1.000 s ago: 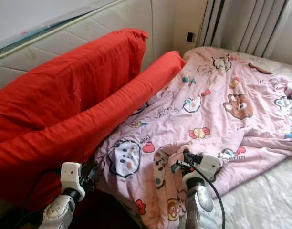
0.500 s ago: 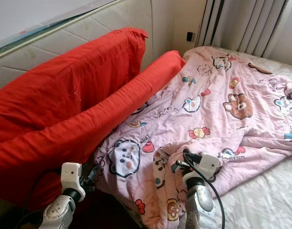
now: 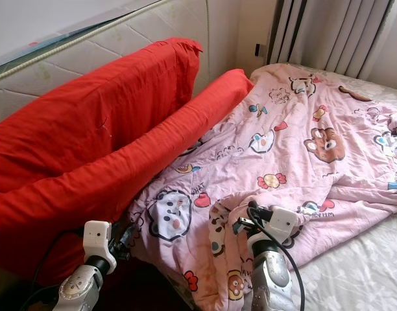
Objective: Clean up the room
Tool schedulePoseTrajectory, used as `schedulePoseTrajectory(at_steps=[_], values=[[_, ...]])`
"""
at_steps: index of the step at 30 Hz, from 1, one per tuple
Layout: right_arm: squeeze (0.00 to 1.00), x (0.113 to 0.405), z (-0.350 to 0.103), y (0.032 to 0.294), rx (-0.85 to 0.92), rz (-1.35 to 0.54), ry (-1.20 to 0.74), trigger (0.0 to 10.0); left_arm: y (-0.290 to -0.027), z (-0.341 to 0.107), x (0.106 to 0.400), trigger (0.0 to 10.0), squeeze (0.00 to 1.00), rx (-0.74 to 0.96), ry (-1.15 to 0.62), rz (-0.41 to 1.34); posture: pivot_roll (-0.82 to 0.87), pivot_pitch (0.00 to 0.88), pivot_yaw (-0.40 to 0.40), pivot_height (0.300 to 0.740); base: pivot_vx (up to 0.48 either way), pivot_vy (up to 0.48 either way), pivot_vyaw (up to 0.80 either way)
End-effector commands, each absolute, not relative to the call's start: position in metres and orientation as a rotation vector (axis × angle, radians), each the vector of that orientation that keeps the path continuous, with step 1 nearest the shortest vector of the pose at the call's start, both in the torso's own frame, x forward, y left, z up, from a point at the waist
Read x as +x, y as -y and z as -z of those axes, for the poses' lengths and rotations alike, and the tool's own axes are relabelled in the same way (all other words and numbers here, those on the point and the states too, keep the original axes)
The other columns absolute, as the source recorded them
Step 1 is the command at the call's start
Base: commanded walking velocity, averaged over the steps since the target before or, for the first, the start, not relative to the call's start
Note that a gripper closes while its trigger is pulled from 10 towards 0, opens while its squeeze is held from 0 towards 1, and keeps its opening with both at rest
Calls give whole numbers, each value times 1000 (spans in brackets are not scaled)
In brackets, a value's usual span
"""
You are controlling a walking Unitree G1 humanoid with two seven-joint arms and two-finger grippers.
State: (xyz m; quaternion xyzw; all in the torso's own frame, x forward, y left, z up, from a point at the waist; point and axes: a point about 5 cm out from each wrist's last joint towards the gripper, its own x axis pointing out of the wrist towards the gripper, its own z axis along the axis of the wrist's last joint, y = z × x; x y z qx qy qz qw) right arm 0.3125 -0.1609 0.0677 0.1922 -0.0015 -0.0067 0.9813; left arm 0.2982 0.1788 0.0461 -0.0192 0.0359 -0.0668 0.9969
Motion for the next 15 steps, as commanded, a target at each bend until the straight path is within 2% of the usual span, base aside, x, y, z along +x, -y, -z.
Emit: schedulePoseTrajectory(at_steps=[1,15], values=[[0,310,-65,160,384,18,-4,10000,-182,-41,292,10000,0,-45,-83,120,-33,170,44,724,-274,0,0],[0,310,-65,159,384,23,0,10000,-184,-42,292,10000,0,-44,-77,114,-31,175,46,724,-296,0,0]])
